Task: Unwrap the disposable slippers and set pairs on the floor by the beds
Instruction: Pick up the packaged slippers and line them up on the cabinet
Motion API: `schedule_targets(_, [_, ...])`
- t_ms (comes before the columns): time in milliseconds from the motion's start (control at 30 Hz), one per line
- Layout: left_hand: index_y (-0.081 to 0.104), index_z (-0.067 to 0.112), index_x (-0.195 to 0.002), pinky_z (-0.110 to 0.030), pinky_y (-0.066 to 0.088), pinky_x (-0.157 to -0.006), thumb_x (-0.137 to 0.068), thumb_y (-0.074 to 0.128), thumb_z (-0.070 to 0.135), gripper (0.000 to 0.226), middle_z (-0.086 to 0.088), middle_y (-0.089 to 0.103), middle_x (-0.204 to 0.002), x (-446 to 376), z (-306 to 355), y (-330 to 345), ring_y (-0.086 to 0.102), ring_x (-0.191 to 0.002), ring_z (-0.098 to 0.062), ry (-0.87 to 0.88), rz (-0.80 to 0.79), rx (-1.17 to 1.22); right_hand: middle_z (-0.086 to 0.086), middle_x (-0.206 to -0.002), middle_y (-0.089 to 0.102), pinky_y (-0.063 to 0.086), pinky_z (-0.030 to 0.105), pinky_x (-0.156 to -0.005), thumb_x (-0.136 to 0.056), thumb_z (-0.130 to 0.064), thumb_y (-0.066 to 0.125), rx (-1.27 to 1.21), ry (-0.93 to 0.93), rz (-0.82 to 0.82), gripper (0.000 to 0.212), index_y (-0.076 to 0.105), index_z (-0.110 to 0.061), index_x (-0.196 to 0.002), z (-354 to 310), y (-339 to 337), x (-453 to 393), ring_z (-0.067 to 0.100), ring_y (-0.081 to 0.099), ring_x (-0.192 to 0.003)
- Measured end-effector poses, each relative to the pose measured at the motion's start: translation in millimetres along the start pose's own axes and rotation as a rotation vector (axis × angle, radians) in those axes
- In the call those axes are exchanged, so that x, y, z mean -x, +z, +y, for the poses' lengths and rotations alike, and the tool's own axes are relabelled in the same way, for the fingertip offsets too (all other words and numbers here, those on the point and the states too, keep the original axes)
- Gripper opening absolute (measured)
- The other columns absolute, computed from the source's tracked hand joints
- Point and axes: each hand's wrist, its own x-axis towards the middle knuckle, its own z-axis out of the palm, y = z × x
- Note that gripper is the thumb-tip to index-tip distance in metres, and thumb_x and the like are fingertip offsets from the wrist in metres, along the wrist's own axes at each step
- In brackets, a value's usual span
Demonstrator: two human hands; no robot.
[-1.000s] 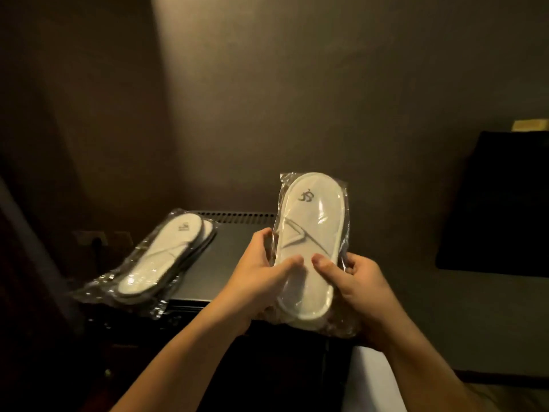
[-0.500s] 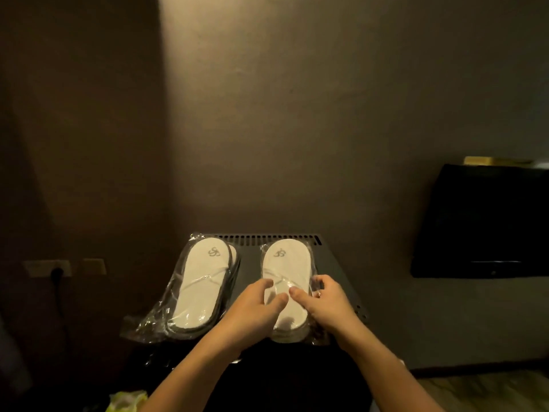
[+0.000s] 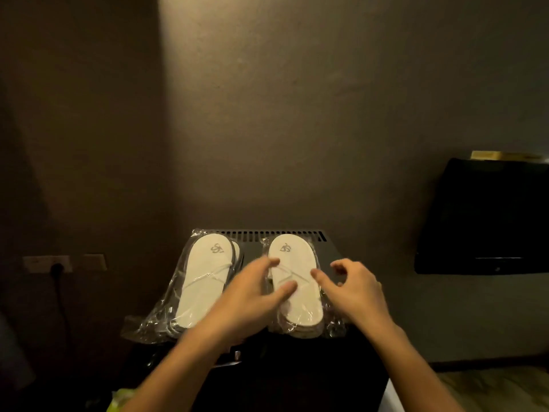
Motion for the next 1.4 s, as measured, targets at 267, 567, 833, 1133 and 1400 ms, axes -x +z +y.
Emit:
schedule_targets(267, [0.045, 0.040, -0.147, -0.041, 0.028, -0.121, -0.094, 0.063, 0.043, 0.056, -0.001, 0.024, -0.166, -16, -85, -79, 0.028, -0.151, -0.022, -0.263, -0.146, -0.352, -0.015, -0.154, 0.044, 0.042, 0.038, -0.108, -0.081, -0.072, 0.063, -0.016, -0.258, -0.256, 0.073, 0.048, -0.041, -0.145, -14, -13, -2, 0.011, 0.045, -0.136])
schedule_targets(567, [0.021, 0.041, -0.157, -0.047, 0.008, -0.125, -0.100, 0.043, 0.053, 0.062, -0.006, 0.005, -0.169, -39, -67, -6, 0.000, -0.156, -0.031, -0.194, -0.165, -0.428, -0.010, -0.170, 0.011, 0.023, 0.042, -0.123, -0.082, -0.076, 0.057, 0.082, -0.289, -0.520, 0.088, 0.029, -0.039, -0.156, -11, 15, -8, 0.015, 0.018, -0.155])
schedule_targets(833, [0.024, 0.039, -0.156, -0.051, 0.013, -0.125, -0.100, 0.042, 0.053, 0.061, -0.011, 0.008, -0.169, -64, -65, -2, 0.003, -0.155, -0.036, -0.237, -0.187, -0.486, -0.005, -0.170, 0.011, 0.022, 0.040, -0.122, -0.086, -0.070, 0.058, 0.106, -0.299, -0.552, 0.085, 0.030, -0.033, -0.157, -16, 21, -38, 0.019, 0.019, -0.155])
schedule_targets(1133, [0.050, 0.041, -0.142, -0.055, 0.031, -0.117, -0.087, 0.042, 0.065, 0.061, 0.000, 0.043, -0.157, -60, -57, -21, 0.036, -0.147, -0.023, -0.180, -0.073, -0.353, -0.009, -0.168, 0.020, 0.023, 0.050, -0.124, -0.085, -0.077, 0.047, 0.009, -0.319, -0.425, 0.081, 0.034, -0.038, -0.155, -13, 2, -33, 0.018, 0.020, -0.154])
schedule_targets(1400, [0.054, 0.040, -0.140, -0.030, 0.032, -0.117, -0.101, 0.051, 0.040, 0.039, 0.014, 0.044, -0.152, -21, -17, 5, 0.035, -0.143, -0.003, 0.220, -0.063, -0.204, -0.026, -0.128, 0.056, 0.045, 0.027, -0.102, -0.093, -0.054, 0.061, -0.060, -0.410, -0.270, 0.043, 0.060, -0.040, -0.133, 12, -20, 1, -0.004, 0.048, -0.119])
